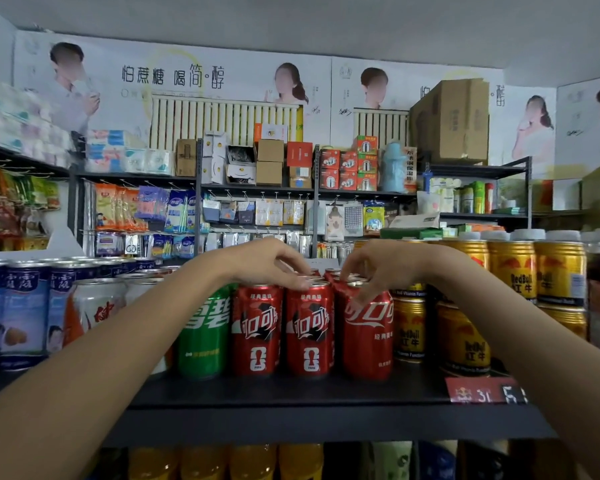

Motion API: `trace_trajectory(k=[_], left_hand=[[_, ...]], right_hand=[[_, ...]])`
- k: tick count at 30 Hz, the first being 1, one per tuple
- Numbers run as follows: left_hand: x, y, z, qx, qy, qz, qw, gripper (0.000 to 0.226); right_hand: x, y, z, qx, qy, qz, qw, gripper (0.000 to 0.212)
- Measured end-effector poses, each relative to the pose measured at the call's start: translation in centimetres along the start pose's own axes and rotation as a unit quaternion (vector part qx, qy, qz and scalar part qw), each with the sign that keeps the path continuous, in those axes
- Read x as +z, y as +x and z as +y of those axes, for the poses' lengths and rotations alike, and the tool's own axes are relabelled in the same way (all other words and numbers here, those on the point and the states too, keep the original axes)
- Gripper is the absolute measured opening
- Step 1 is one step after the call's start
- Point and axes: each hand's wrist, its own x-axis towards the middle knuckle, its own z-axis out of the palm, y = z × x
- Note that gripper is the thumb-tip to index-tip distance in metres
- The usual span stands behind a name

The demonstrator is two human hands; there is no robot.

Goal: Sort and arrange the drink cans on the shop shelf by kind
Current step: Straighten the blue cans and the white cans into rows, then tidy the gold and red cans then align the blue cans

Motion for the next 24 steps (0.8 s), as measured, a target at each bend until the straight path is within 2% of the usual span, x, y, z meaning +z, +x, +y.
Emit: trace_trajectory(k=[3, 5, 8, 13, 18, 24], left_hand=[[-0.6, 0.3, -0.5, 0.002, 0.007, 0.07, 0.998, 0.022], [-0.7, 0.9, -0.9, -0.004, 0.051, 0.077, 0.996, 0.021], [-0.7, 2.2, -1.2, -0.018, 0.089, 0.053, 0.994, 0.022], [-0.9, 4.5, -1.4, -0.006, 0.165, -0.009, 0.986, 0.02], [-0.6, 5.4, -2.6, 0.007, 0.201, 0.012, 0.979, 0.007], [-0.7, 5.6, -2.1, 0.041, 0.246, 0.001, 0.968, 0.008]], right_hand=[[-0.2, 1.4, 0.0, -0.031, 0.062, 0.096, 0.993, 0.019], [0.0, 3.0, 0.0, -0.045, 0.072, 0.135, 0.987, 0.01], [0.3, 5.8, 0.2, -0.058, 0.05, 0.124, 0.989, 0.013], [1.1, 10.8, 1.0, -0.067, 0.017, 0.063, 0.996, 0.02], [1.8, 12.9, 1.8, -0.075, 0.013, 0.053, 0.996, 0.015], [1.8, 13.5, 1.6, -0.091, -0.059, 0.055, 0.993, 0.013]])
